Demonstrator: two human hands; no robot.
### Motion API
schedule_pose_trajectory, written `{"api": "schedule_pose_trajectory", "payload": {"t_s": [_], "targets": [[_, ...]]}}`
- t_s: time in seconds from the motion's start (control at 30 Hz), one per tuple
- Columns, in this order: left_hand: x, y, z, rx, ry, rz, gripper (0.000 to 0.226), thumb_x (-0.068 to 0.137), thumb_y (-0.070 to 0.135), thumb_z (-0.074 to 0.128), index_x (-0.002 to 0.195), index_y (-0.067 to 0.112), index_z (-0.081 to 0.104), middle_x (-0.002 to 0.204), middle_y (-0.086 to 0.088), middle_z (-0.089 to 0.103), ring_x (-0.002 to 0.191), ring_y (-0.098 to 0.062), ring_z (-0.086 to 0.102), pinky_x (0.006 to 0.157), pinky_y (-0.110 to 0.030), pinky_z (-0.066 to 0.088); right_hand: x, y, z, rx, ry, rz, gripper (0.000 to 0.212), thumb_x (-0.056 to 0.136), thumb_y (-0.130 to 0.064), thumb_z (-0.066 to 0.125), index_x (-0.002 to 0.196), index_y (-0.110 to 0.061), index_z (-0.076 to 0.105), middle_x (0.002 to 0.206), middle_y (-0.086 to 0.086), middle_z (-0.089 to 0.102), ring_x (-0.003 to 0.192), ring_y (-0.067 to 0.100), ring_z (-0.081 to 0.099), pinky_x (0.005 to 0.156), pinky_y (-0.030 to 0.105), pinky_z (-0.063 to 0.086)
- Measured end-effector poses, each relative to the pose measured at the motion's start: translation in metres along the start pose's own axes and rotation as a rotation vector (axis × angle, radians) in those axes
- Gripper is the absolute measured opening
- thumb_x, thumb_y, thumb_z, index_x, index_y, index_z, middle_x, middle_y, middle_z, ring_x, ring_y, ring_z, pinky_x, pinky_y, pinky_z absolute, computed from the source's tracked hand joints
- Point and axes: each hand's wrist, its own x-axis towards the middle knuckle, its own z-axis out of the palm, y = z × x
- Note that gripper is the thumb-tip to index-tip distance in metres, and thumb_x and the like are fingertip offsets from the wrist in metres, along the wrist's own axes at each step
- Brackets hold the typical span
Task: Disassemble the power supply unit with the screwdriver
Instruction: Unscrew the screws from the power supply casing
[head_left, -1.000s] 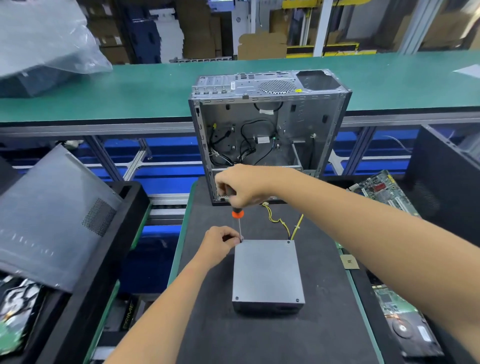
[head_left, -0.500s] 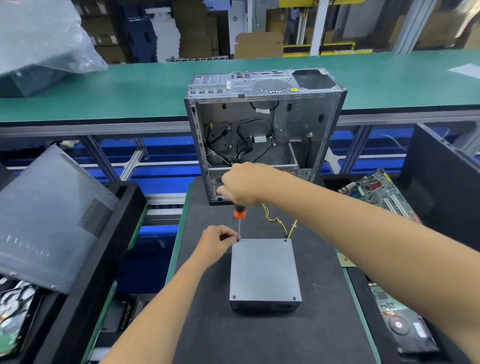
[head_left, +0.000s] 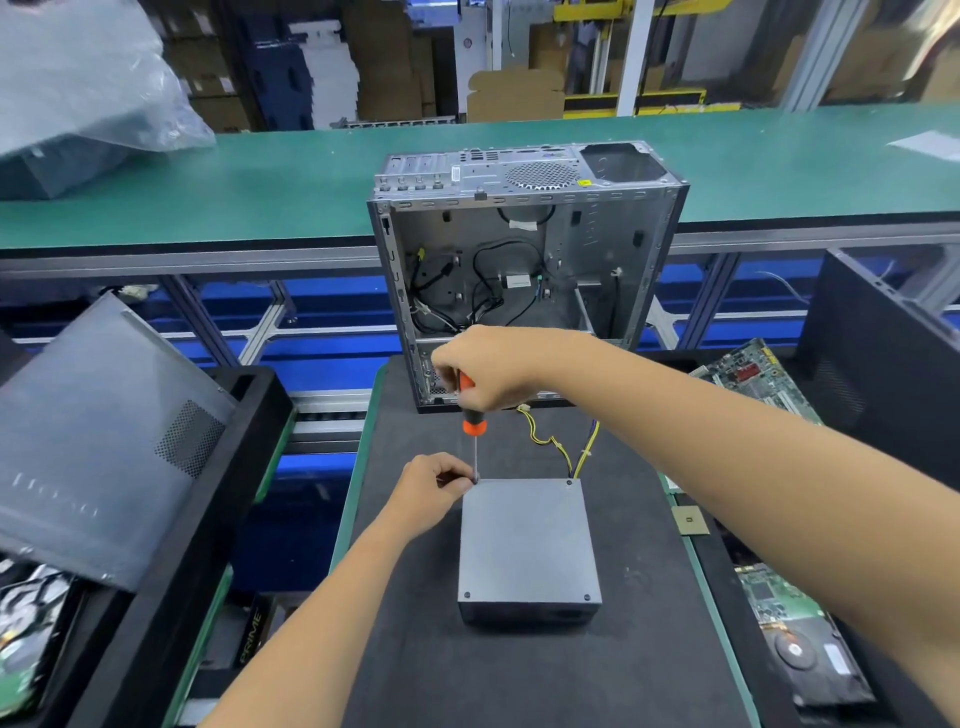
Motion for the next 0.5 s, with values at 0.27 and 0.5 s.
{"api": "schedule_pose_trajectory", "payload": {"t_s": [0.27, 0.5], "targets": [[0.000, 0.001, 0.002, -0.004, 0.024, 0.010, 0.012, 0.082, 0.007, 0.069, 0.082, 0.018, 0.074, 0.085, 0.008, 0.070, 0.081, -0.005, 0.065, 0.072, -0.010, 0.046, 0.005, 0.003, 0.008, -0.091, 0.050, 0.085, 0.026, 0.100, -0.029, 0.040, 0.088, -0.009, 0.052, 0.076, 0.006, 0.057, 0.074, 0.030, 0.060, 0.054, 0.033, 0.040], [0.001, 0.001, 0.001, 0.027, 0.013, 0.037, 0.014, 0.082, 0.008, 0.070, 0.081, 0.022, 0.073, 0.085, 0.010, 0.069, 0.081, -0.004, 0.064, 0.072, -0.008, 0.046, -0.002, 0.002, 0.006, 0.050, 0.003, 0.072, 0.013, 0.089, -0.024, 0.054, 0.091, -0.011, 0.054, 0.082, 0.004, 0.063, 0.069, 0.019, 0.059, 0.054, 0.028, 0.042]]}}
